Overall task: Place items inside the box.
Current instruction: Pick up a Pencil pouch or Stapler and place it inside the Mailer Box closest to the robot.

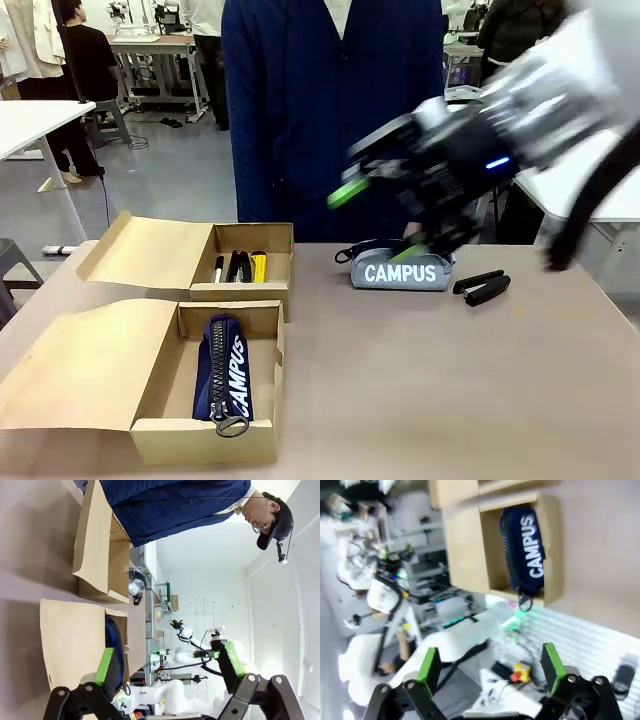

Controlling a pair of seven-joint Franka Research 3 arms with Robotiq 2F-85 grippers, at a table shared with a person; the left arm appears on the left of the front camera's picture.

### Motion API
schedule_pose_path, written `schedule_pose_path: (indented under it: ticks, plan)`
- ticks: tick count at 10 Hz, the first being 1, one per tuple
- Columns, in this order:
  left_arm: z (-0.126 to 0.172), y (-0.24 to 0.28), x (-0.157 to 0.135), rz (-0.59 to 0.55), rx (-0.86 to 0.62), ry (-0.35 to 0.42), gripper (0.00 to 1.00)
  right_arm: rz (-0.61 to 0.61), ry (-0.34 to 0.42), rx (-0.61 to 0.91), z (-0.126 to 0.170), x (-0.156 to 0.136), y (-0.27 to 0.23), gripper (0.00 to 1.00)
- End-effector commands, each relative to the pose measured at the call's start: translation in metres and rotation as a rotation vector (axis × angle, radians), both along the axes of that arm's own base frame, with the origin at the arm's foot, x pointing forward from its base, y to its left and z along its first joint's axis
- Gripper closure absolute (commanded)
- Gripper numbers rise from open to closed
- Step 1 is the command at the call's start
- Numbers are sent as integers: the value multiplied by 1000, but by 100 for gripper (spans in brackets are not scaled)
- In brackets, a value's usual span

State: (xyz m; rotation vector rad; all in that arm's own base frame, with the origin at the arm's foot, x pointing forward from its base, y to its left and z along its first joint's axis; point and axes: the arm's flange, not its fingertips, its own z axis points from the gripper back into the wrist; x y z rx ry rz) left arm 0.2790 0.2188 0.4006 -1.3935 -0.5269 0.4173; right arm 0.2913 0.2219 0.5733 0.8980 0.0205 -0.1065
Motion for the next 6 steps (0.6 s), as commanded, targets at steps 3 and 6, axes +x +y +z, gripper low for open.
schedule_pose_path:
  ticks: [3, 6]
  plan:
    - [0, -4, -3, -1, -1, -27, 0, 47, 93, 331, -6, 11, -209, 0]
    - [0, -4, -3, -1, -1, -27, 0, -3, 11, 452, -76, -23, -330, 0]
